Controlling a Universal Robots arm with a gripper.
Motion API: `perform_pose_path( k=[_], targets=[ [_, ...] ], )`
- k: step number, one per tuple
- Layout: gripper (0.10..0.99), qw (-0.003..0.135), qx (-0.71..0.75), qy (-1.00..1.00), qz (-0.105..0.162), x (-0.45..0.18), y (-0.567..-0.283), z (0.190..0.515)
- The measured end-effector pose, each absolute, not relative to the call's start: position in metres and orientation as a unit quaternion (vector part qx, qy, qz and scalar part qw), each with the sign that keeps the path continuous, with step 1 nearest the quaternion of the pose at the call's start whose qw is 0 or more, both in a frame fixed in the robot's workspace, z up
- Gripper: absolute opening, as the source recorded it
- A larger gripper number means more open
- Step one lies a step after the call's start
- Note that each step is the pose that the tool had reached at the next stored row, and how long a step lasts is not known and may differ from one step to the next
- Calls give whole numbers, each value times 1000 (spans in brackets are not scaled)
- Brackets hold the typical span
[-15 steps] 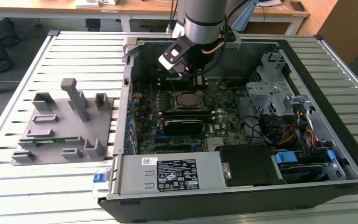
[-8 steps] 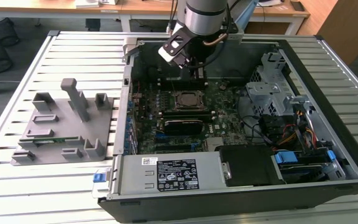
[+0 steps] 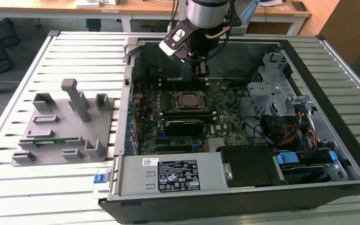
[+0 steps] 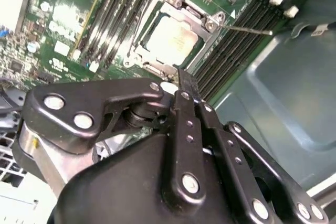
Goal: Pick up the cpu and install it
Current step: 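Install the first cpu locking lever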
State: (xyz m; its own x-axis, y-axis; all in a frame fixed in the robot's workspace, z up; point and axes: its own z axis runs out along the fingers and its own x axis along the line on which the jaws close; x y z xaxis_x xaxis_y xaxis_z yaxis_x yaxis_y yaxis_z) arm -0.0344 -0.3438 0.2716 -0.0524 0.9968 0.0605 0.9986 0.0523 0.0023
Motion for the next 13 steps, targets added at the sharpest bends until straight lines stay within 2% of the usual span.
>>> perform_pose_path(
  k=[13],
  targets=[
    [106,20,-599,-800,-16,-34,-344,271]
  ],
)
